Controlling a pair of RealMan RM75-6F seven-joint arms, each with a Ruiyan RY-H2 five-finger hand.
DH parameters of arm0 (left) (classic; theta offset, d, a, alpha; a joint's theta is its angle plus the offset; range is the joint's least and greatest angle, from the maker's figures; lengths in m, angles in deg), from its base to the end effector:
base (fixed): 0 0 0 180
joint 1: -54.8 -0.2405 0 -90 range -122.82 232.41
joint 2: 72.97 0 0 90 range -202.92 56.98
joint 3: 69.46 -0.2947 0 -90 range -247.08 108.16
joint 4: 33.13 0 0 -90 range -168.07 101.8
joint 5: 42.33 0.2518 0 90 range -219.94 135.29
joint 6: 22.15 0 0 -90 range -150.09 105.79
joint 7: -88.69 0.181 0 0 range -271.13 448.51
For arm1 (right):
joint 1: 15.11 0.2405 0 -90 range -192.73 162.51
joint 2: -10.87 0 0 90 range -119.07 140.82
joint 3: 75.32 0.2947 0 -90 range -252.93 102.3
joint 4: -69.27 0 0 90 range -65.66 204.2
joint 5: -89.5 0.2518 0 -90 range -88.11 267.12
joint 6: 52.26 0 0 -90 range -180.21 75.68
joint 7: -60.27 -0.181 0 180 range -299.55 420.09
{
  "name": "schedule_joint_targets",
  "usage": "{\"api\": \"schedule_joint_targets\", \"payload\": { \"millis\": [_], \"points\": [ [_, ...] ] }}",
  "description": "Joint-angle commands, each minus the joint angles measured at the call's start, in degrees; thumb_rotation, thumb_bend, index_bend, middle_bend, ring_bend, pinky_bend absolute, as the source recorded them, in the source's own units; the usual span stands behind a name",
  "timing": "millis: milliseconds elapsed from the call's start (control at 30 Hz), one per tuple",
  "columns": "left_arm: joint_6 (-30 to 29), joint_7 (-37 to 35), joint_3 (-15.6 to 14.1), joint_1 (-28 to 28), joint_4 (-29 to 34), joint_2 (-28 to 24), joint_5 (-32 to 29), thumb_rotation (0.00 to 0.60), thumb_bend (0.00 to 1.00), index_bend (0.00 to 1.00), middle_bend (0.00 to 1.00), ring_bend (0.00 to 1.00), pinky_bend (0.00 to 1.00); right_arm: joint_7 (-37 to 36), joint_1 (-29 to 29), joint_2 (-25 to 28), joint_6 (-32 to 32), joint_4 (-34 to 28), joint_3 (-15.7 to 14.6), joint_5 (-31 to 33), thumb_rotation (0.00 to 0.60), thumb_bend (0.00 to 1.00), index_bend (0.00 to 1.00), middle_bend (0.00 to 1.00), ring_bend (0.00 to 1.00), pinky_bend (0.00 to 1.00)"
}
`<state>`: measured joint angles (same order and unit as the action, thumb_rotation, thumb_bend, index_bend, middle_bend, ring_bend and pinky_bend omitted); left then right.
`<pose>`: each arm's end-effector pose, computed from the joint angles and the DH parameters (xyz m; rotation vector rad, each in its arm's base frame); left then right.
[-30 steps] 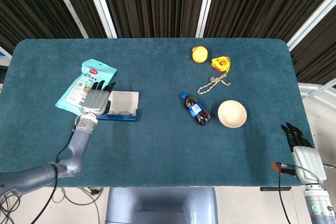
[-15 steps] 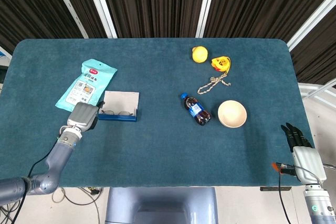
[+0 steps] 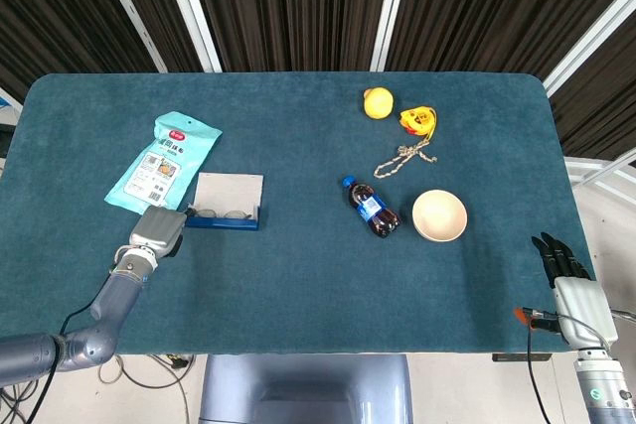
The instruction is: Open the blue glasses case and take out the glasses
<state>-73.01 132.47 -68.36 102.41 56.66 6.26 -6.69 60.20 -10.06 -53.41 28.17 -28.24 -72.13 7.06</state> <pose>-0.2519 0.4077 -0.0404 -1.9017 -0.8894 -0.3144 -0.3531 -0.2243 0.1172 1.3549 -1.0595 0.9063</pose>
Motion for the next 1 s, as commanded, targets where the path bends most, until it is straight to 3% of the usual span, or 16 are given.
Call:
{"api": "schedule_joint_targets", "payload": {
  "millis": [33,333,567,800,1000],
  "points": [
    [-0.2,-0.1,-0.2,0.1,0.4,-0.2,0.1,0.600,0.53,0.24,0.96,0.83,0.91,0.0,0.0,0.0,0.0,0.0,0.0,0.0,0.600,0.17,0.00,0.00,0.00,0.21],
    [-0.7,1.0,-2.6,0.1,6.1,-3.7,0.3,0.600,0.53,0.35,0.97,0.85,0.92,0.0,0.0,0.0,0.0,0.0,0.0,0.0,0.600,0.17,0.00,0.00,0.00,0.21],
    [1.7,-0.1,-3.4,1.0,14.4,-6.5,1.1,0.600,0.53,0.34,0.97,0.85,0.92,0.0,0.1,-0.1,-0.1,0.0,0.0,0.0,0.600,0.17,0.00,0.00,0.00,0.21],
    [3.8,-1.2,-3.1,2.5,18.5,-4.3,5.4,0.600,0.53,0.32,0.96,0.83,0.92,0.0,0.0,-0.1,0.1,0.0,0.0,0.0,0.600,0.17,0.00,0.00,0.00,0.21],
    [2.6,-3.9,-1.1,2.7,20.0,-1.6,9.3,0.600,0.53,0.29,0.95,0.83,0.92,-0.3,0.0,0.0,0.1,0.0,0.1,0.0,0.600,0.17,0.00,0.00,0.00,0.21]
  ]
}}
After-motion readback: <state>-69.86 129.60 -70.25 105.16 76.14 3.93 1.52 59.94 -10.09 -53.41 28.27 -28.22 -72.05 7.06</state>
